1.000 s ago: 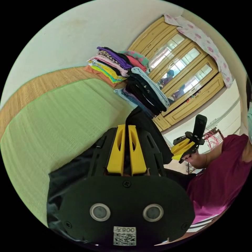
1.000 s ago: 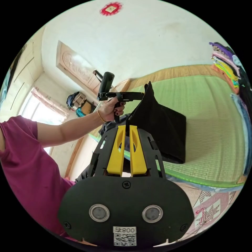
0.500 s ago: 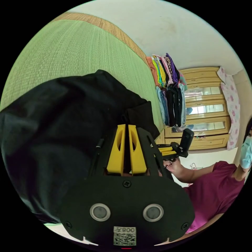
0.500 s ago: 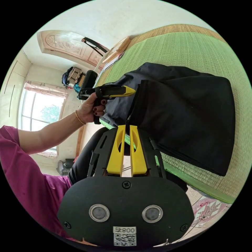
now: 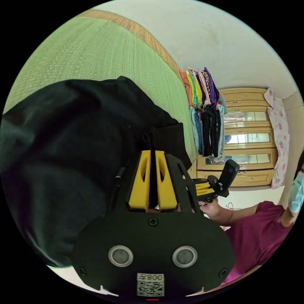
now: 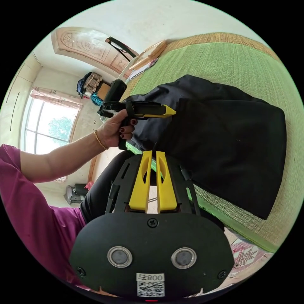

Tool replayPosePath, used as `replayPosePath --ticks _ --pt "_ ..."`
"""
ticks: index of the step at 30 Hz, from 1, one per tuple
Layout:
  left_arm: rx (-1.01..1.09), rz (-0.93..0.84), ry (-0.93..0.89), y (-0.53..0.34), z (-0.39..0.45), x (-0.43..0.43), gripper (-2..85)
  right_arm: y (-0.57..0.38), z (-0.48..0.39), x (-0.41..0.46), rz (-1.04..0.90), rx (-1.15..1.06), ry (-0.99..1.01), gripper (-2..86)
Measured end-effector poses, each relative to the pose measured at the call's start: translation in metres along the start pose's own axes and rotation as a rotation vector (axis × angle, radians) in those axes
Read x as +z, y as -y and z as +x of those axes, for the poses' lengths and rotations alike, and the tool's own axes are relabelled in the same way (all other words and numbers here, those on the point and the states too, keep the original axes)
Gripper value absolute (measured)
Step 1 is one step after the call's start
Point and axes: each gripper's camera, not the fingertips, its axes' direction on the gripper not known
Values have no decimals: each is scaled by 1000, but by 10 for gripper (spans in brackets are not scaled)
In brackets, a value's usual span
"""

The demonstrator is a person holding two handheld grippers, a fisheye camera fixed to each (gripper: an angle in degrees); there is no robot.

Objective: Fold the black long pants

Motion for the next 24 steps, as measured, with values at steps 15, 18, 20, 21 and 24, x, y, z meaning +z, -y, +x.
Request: replayPosePath --ticks 15,18,20,21,24 --pt "-84 24 -8 -19 -13 -79 18 48 -52 25 -60 -118 -116 8" --pt "-89 51 -15 -25 -5 -97 39 55 -55 34 -88 -109 -115 7" --pt "-90 59 -18 -32 1 -103 51 58 -54 35 -89 -95 -99 7" --pt "-91 41 -7 -36 4 -102 54 60 -53 35 -91 -85 -86 6" --pt "-104 21 8 -39 11 -102 34 67 -52 37 -104 -63 -65 6"
